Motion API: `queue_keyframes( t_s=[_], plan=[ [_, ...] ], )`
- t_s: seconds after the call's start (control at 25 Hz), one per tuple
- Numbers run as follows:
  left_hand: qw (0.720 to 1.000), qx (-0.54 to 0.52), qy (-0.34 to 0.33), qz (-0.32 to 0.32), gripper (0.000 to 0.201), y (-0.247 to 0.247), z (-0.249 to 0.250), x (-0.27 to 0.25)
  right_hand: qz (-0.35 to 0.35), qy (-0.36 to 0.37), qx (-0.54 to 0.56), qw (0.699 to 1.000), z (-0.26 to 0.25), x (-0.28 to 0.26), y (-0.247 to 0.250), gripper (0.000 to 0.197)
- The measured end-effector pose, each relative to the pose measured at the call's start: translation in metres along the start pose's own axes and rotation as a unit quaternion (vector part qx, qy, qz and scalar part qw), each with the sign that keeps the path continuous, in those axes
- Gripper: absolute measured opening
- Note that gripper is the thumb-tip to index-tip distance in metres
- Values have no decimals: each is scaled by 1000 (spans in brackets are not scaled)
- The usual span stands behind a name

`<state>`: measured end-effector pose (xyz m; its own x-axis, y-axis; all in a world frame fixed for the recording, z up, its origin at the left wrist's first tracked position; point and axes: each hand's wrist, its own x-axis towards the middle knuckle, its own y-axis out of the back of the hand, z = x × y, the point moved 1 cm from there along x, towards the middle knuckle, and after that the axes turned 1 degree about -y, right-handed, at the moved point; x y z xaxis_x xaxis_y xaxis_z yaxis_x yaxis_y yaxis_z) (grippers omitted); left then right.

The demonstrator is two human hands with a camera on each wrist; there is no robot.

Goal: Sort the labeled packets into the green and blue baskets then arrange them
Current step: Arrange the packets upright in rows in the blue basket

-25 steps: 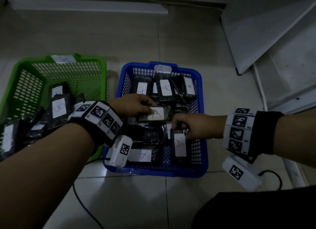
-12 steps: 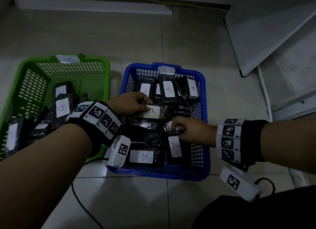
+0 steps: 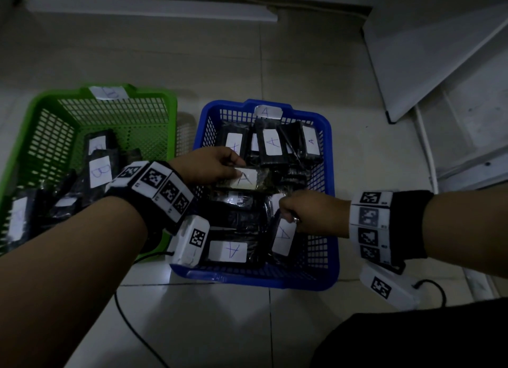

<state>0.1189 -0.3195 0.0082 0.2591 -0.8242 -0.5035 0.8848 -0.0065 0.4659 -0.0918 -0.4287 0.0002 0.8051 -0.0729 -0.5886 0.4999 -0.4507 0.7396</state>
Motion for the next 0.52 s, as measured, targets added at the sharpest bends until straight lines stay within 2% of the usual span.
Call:
queue_keyframes(
  t_s=[0.32,0.44,0.52],
  plan=[
    [999,-32,6,-12,21,-2,0,3,-16,36,24,999,-2,-6,1,26],
    [999,-30,3,-16,20,-2,-1,4,0,-3,83,997,-5,-4,9,45],
    [999,-38,5,-21,19,-2,-3,4,-32,4,40,999,-11,-4,10,50]
  ],
)
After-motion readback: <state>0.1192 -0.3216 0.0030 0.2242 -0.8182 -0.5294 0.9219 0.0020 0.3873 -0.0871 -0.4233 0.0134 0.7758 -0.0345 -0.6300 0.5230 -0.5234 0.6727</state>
